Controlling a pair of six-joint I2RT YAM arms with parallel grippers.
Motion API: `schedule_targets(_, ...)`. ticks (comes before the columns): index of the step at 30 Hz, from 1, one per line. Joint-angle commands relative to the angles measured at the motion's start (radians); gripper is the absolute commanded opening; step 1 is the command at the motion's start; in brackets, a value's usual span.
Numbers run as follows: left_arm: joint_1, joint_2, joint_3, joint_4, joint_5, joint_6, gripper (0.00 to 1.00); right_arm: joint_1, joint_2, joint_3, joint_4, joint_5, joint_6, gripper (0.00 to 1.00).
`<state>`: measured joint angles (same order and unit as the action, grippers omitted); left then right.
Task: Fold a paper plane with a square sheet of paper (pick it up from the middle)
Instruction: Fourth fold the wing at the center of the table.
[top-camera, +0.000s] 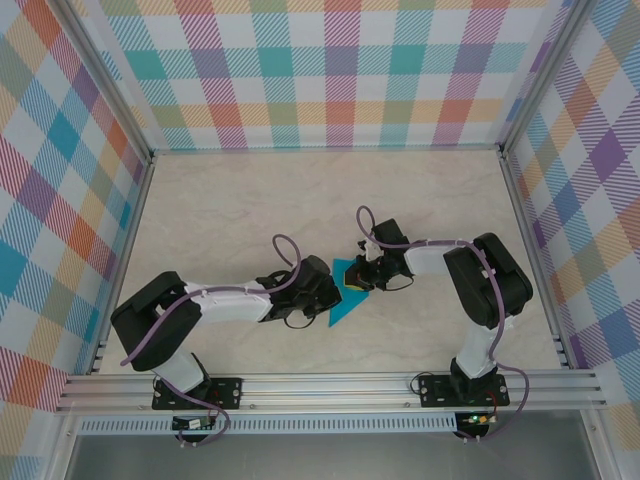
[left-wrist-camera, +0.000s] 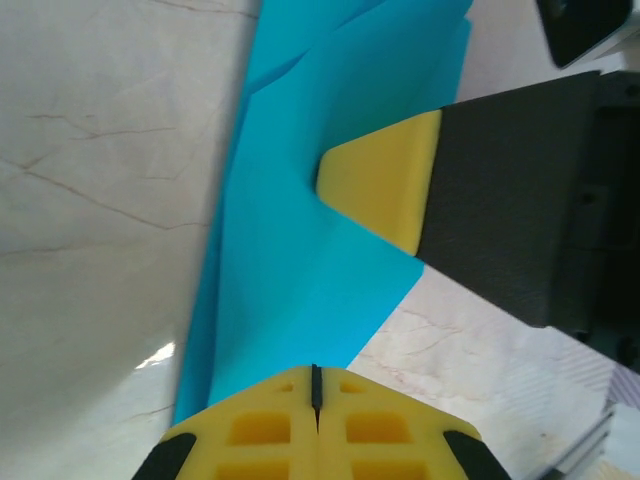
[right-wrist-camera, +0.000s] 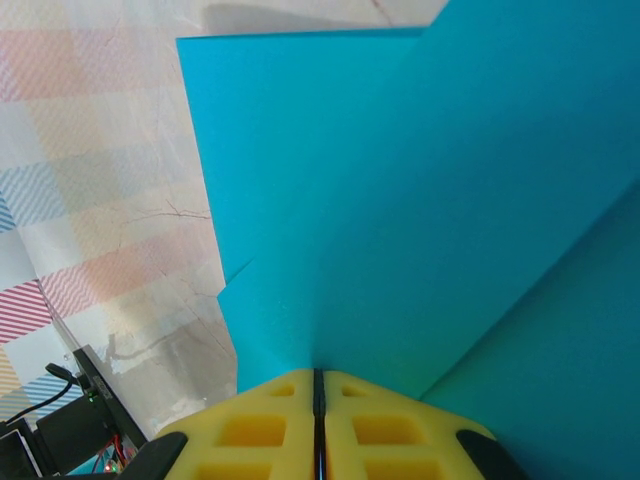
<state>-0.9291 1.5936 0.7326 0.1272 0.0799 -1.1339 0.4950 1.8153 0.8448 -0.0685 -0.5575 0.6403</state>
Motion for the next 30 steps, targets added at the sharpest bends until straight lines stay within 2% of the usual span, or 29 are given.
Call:
schedule_targets(1,-0.009,-0.002,-0.036,0.123,-0.01,-0.082,0.0,0.007,0.065,-0.05,-0.059,0.138,0.018,0.1)
schedule_targets(9,-0.008,0.1,-0.046,0.284,0.038,-0.138,0.0,0.007,0.067,-0.056,-0.065,0.144,0.016,0.1)
schedule_targets(17,-0.016,0.109,-0.071,0.169,-0.014,-0.153,0.0,0.007,0.069,-0.057,-0.066,0.146,0.018,0.1)
schedule_targets(25,-0.046,0.124,-0.091,0.109,0.033,-0.14,0.0,0.007,0.072,-0.035,-0.098,0.16,0.002,0.11)
schedule_targets(30,-0.067,0.081,-0.119,-0.027,-0.037,-0.141,0.0,0.007,0.069,-0.031,-0.107,0.167,0.004,0.11)
